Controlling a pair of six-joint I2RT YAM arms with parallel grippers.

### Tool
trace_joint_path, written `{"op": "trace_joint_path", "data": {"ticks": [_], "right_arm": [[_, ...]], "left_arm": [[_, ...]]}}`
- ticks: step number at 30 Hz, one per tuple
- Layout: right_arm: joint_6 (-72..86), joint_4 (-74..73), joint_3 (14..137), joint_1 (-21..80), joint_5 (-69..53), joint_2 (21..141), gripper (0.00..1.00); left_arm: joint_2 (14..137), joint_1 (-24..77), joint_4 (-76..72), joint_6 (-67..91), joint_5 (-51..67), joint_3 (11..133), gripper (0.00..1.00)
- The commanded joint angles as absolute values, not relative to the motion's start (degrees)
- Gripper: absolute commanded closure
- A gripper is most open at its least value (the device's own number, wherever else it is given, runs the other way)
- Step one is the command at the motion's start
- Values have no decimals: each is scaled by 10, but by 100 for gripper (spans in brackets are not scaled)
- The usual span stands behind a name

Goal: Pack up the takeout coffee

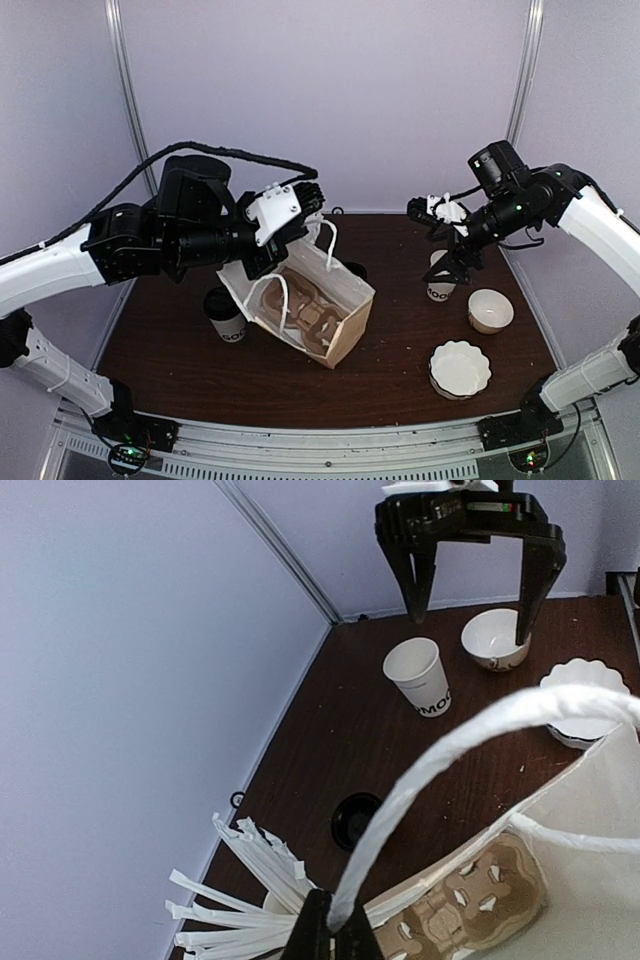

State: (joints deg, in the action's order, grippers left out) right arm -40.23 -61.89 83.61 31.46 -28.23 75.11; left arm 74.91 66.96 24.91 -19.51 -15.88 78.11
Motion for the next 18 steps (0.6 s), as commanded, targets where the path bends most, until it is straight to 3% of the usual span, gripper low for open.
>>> {"op": "trace_joint_path", "data": {"ticks": [1, 12, 18], "right_arm": [[-394, -608, 830, 309, -275, 754, 6], [-394, -602, 822, 307, -277, 761, 6], [-394, -600, 817, 307, -285, 761, 6]], "left_arm": [[756, 632, 151, -223, -115, 770, 100], [786, 610, 116, -159, -94, 770, 100], [753, 610, 97, -128, -74, 711, 100]]}}
